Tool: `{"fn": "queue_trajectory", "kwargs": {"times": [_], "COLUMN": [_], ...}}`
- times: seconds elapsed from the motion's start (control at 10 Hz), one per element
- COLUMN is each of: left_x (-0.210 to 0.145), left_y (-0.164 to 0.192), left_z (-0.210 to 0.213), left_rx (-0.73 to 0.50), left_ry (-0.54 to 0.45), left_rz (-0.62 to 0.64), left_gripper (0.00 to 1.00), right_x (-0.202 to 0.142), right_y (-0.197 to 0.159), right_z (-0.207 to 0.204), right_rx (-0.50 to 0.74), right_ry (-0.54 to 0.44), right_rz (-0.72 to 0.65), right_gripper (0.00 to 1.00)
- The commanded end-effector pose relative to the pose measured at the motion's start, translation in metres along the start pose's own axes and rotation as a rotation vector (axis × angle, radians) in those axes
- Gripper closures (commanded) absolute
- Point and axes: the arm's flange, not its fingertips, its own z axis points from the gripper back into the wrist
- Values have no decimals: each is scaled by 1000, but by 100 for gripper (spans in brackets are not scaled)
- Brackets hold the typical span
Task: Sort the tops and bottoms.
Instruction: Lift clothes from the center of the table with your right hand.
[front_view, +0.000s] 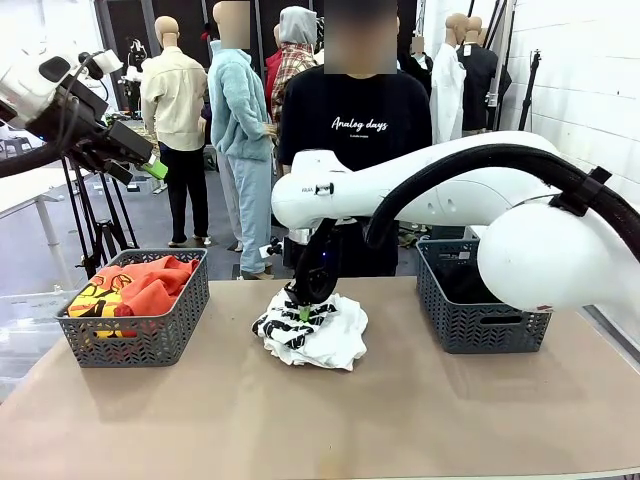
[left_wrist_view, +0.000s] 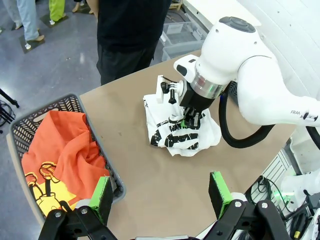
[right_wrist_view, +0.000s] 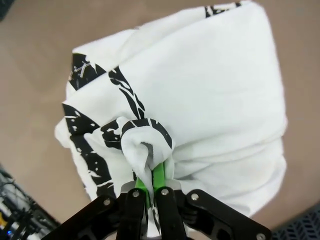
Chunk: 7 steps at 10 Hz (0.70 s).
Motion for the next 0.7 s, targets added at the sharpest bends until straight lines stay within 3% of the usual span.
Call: {"fn": "queue_trajectory", "kwargs": {"times": [0.0,0.2,0.4,0.6], "left_x": [0,0,0,0], "left_y": [-1,-1,-1,-1], "left_z": [0,0,0,0], "left_rx": [6,6,6,6], "left_ry": [-10,-10,-10,-10], "left_rz": [13,13,13,13], "left_gripper": [0,0,0,0], "right_x": [-1,-13,-31,-44], "right_y": [-2,0,25,38], "right_z": [8,112,225,286], "right_rx": [-4,-152,-321,-395], "right_ry": [-10,-212,-371,-433], "right_rz": [-4,-66,-132,-139], "right_gripper": [100,100,100,100]}}
